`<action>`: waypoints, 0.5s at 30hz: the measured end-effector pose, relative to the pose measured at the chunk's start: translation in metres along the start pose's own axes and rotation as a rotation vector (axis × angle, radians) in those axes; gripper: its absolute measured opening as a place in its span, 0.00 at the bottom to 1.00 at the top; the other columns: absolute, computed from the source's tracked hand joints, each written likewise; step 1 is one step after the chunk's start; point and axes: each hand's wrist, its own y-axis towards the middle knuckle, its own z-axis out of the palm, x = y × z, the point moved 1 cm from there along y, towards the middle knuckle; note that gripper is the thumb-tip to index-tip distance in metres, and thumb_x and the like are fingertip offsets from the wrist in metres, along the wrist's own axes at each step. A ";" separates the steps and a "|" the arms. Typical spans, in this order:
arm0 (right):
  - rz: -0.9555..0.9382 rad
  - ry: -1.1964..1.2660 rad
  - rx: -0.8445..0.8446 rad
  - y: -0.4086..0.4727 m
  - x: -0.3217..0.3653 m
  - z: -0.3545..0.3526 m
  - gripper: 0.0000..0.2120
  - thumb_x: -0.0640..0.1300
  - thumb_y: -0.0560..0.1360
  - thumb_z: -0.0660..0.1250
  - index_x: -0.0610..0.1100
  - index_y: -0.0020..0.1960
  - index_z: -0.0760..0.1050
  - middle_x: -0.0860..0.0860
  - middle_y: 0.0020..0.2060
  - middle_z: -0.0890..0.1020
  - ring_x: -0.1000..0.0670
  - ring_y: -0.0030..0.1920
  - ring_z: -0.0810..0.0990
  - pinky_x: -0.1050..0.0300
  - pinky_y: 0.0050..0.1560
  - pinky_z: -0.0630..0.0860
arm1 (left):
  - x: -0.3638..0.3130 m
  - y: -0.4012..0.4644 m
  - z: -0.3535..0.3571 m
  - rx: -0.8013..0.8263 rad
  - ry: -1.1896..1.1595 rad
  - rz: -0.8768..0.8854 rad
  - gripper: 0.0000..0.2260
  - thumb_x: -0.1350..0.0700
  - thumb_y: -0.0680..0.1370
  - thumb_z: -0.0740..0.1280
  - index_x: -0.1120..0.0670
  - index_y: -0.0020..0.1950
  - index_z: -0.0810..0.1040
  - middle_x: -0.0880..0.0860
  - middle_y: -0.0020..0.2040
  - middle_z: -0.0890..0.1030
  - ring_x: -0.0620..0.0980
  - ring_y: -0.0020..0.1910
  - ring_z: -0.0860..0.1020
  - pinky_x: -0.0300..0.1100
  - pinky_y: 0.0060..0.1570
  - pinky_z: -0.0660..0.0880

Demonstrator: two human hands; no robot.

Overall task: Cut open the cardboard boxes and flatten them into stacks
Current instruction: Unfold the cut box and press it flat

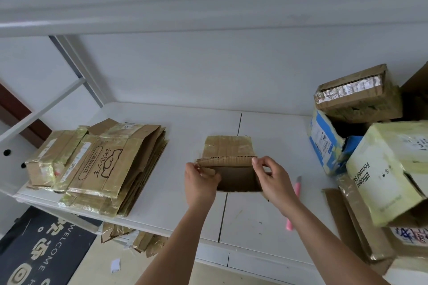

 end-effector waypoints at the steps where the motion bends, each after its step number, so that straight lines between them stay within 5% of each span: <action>1: -0.001 -0.001 0.004 0.001 0.000 -0.002 0.17 0.61 0.77 0.58 0.48 0.45 0.75 0.58 0.41 0.78 0.59 0.47 0.77 0.68 0.44 0.69 | -0.001 0.000 0.000 0.013 -0.026 -0.005 0.18 0.57 0.73 0.74 0.53 0.56 0.69 0.51 0.55 0.76 0.50 0.51 0.75 0.45 0.48 0.77; 4: 0.004 -0.014 0.018 0.000 -0.005 -0.012 0.19 0.62 0.76 0.58 0.49 0.49 0.76 0.58 0.43 0.78 0.58 0.48 0.77 0.66 0.46 0.69 | 0.001 0.000 -0.015 0.201 -0.255 -0.104 0.14 0.68 0.77 0.64 0.57 0.60 0.74 0.55 0.56 0.78 0.54 0.53 0.78 0.49 0.52 0.79; 7: -0.001 -0.107 0.177 -0.006 -0.013 -0.018 0.22 0.64 0.75 0.58 0.49 0.54 0.78 0.59 0.53 0.78 0.62 0.54 0.76 0.68 0.53 0.71 | 0.022 0.011 -0.046 0.444 -0.563 -0.383 0.22 0.76 0.72 0.54 0.62 0.60 0.76 0.63 0.56 0.80 0.61 0.53 0.80 0.53 0.50 0.80; 10: -0.006 -0.384 0.415 -0.010 -0.022 -0.006 0.27 0.68 0.76 0.55 0.49 0.57 0.81 0.62 0.58 0.77 0.61 0.57 0.76 0.58 0.59 0.73 | 0.048 0.022 -0.065 0.441 -0.444 -0.553 0.19 0.71 0.77 0.50 0.63 0.60 0.76 0.63 0.52 0.83 0.62 0.49 0.83 0.51 0.44 0.81; 13: -0.133 -0.638 0.456 -0.007 -0.025 0.019 0.20 0.60 0.81 0.57 0.48 0.60 0.78 0.57 0.60 0.77 0.56 0.55 0.78 0.58 0.56 0.74 | 0.063 0.029 -0.060 0.155 -0.028 -0.324 0.14 0.64 0.81 0.56 0.59 0.63 0.76 0.57 0.54 0.82 0.54 0.48 0.80 0.43 0.43 0.78; 15: -0.236 -0.781 0.452 -0.005 -0.027 0.037 0.20 0.56 0.81 0.61 0.48 0.68 0.73 0.53 0.65 0.73 0.50 0.62 0.75 0.54 0.62 0.72 | 0.065 0.028 -0.050 0.127 0.178 -0.040 0.15 0.62 0.81 0.61 0.55 0.67 0.74 0.54 0.62 0.78 0.51 0.54 0.78 0.43 0.50 0.77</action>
